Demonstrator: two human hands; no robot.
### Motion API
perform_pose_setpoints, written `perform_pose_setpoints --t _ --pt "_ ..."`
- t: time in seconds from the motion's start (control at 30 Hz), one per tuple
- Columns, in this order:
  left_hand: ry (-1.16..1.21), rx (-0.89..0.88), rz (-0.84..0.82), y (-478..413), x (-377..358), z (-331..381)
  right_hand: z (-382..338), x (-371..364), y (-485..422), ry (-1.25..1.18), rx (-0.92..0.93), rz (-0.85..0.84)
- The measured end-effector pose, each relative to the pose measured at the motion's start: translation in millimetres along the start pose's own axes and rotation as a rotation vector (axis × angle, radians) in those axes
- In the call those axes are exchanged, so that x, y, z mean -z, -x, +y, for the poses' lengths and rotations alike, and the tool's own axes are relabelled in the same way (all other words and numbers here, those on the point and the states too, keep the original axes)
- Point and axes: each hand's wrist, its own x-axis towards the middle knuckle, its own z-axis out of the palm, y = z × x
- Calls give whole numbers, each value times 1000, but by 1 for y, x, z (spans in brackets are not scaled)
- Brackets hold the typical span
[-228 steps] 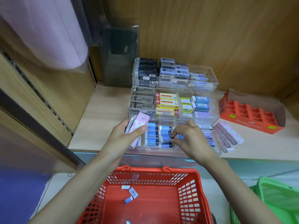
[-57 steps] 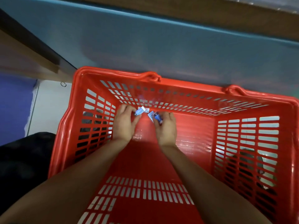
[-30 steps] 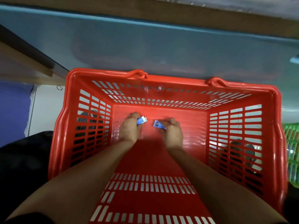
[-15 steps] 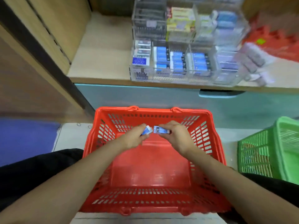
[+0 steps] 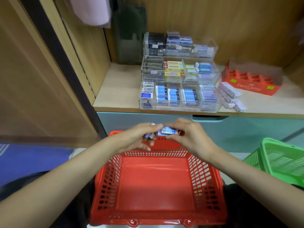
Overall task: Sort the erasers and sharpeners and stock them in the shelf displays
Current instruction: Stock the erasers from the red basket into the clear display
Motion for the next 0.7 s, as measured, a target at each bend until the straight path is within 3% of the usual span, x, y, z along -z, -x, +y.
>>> perform_pose_setpoints --t 0.13,0.4,0.57,0.7 --pt "143 -109 83 -1 2 10 -5 9 -6 -115 55 24" --pt "218 -105 69 -15 6 31 5 20 -26 -215 53 124" --pt "145 -102 19 -18 14 54 5 45 -38 -413 -53 -34" --pt "130 -109 136 -30 17 60 18 65 -47 -546 -204 118"
